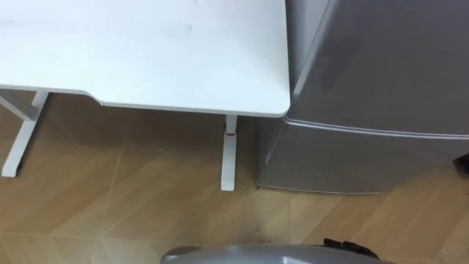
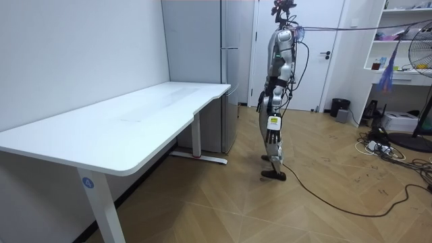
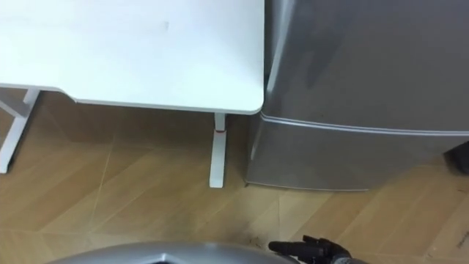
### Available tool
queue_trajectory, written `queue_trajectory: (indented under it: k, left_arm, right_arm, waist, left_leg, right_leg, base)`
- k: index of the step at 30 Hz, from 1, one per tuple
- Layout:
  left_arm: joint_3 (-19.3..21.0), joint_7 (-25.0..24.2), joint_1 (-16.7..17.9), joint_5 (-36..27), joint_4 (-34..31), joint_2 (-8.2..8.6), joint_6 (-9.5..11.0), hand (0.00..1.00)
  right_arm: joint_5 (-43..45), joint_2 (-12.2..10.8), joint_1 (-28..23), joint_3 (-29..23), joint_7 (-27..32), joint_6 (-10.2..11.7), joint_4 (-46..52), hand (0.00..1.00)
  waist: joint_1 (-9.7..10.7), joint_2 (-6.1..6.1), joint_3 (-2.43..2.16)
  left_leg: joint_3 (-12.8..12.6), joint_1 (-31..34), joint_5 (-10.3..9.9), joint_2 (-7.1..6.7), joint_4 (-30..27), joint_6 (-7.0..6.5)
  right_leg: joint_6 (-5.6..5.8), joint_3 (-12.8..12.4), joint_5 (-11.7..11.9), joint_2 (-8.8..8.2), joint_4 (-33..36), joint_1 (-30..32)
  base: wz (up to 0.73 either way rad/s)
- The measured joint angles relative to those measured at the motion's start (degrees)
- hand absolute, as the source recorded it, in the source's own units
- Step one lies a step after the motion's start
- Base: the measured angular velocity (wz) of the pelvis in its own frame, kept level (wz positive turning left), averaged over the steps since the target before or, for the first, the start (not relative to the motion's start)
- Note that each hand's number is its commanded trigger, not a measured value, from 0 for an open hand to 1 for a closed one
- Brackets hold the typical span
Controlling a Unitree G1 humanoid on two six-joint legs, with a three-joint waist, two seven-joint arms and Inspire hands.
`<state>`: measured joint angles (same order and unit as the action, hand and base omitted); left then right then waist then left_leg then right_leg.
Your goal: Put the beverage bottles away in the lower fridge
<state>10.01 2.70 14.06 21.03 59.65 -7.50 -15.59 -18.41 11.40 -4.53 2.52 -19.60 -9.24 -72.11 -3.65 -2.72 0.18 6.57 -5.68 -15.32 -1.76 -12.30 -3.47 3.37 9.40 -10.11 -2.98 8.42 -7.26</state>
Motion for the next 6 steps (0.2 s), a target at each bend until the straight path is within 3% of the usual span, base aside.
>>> queue_trajectory:
  k: [6]
  left_arm:
    - [-0.16, -0.05, -0.07, 4.18, 0.08, 0.21, 0.21, 0.0]
  right_arm:
    - [-0.03, -0.38, 0.08, -1.54, 0.98, 0.59, -1.31, 0.0]
  waist:
    - [0.3, -0.05, 0.04]
  left_leg:
    - [0.76, 0.1, -0.06, -0.17, -0.02, 0.24]
  right_leg:
    - [-0.06, 0.24, 0.03, 0.01, -0.69, -0.84]
  base:
    - [0.1]
